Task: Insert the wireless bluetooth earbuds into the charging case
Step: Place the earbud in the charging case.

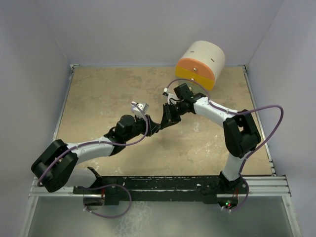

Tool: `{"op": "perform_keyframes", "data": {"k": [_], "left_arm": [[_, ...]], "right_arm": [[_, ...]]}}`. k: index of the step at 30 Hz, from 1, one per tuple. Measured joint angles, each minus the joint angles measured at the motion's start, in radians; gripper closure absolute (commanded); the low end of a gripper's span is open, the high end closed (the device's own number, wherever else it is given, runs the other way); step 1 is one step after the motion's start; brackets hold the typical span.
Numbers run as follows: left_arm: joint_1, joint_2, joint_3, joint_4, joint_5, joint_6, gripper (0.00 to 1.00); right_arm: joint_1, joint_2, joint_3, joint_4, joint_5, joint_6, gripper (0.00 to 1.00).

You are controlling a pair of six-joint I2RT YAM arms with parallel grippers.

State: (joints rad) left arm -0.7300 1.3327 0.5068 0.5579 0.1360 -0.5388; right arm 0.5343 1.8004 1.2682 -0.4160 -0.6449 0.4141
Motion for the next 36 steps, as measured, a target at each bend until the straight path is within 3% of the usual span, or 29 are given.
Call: {"op": "perform_keyframes", "data": {"k": [16, 30, 36], "left_arm": [[0.001, 0.007, -0.036, 0.103, -0.097, -0.113, 1.0], [0.001, 0.051, -0.115, 0.245, -0.114, -0.192, 1.0], [0.001, 0.055, -0.134, 0.281, -0.116, -0.219, 1.0]], "right_arm": [[-0.005, 0.083, 0.162, -0.122, 0.025, -0.022, 0.88], [-0.002, 0.142, 0.2, -0.172, 0.03, -0.031, 0.81], [0.002, 0.145, 0.208, -0.183, 0.035, -0.033, 0.73]]}}
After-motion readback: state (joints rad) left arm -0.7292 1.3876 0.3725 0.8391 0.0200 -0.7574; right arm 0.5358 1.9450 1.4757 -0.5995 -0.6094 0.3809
